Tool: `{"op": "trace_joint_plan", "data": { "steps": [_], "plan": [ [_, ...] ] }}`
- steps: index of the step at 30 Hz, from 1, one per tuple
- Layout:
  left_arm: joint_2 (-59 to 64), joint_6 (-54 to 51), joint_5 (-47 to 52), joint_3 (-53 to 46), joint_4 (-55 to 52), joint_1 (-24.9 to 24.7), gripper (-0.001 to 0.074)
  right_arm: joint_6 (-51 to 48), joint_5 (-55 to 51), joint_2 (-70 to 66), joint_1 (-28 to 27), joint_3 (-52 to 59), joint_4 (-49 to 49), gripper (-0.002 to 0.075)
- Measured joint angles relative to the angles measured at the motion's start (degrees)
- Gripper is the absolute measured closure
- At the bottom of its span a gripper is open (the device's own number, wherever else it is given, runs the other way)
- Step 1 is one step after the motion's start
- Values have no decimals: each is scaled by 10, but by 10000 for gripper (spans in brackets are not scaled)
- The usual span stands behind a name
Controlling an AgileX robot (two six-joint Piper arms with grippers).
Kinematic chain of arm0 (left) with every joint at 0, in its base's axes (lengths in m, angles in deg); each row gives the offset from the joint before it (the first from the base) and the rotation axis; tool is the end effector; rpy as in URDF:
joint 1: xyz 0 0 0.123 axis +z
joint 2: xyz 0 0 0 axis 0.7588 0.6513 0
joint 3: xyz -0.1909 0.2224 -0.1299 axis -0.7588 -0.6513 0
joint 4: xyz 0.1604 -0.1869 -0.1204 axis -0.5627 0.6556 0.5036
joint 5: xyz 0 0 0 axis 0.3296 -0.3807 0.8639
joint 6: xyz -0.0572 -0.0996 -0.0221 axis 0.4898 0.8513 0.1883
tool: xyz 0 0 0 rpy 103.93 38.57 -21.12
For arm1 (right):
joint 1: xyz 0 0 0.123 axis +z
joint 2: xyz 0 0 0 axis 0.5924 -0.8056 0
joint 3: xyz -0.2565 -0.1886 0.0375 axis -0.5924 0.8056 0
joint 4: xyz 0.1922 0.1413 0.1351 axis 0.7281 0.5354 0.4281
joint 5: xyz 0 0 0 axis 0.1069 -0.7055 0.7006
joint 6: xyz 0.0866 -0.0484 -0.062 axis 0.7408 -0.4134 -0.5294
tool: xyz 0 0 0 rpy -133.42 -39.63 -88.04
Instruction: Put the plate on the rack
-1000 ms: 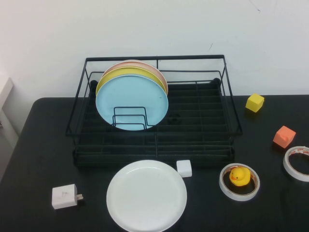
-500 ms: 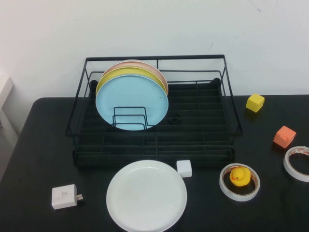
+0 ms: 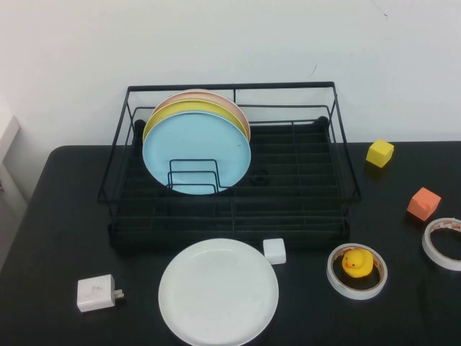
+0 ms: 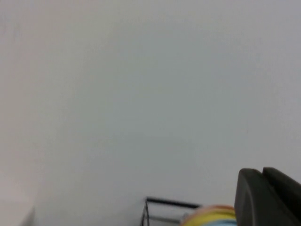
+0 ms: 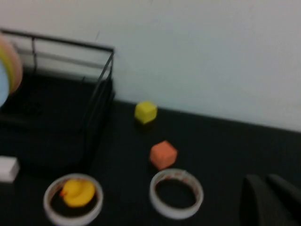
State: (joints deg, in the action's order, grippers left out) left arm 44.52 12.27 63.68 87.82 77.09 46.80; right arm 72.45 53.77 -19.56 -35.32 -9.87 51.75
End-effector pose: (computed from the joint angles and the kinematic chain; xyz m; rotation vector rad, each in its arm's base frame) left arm 0.0734 -0.0052 0.3515 -0.0748 1.2727 -0.2068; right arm 0.0832 0.0025 0.3269 -0.1797 1.8306 -0.1004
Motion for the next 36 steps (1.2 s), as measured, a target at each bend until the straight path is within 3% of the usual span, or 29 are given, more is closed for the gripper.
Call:
{"op": "trace_joint_plan", "data": {
  "steps": [7,14,18,25,32,36],
  "plan": [
    [136,213,72,0,36,0,738,-188,-30,-172,0,-14,158,728],
    [202,244,191,0,65,-1,738,-394,-43,-361,0,-22,380,728],
    [213,112,317,7,194,-1,737,-498,-72,-463,2,-46,478,728],
    [213,-194,465,39,488,-1,738,-509,-89,-609,76,-116,459,727],
    [213,-277,521,45,684,-1,738,-454,-47,-734,221,-203,450,727],
    [213,-293,548,45,736,-1,737,-448,-39,-786,264,-244,479,727]
  ]
}}
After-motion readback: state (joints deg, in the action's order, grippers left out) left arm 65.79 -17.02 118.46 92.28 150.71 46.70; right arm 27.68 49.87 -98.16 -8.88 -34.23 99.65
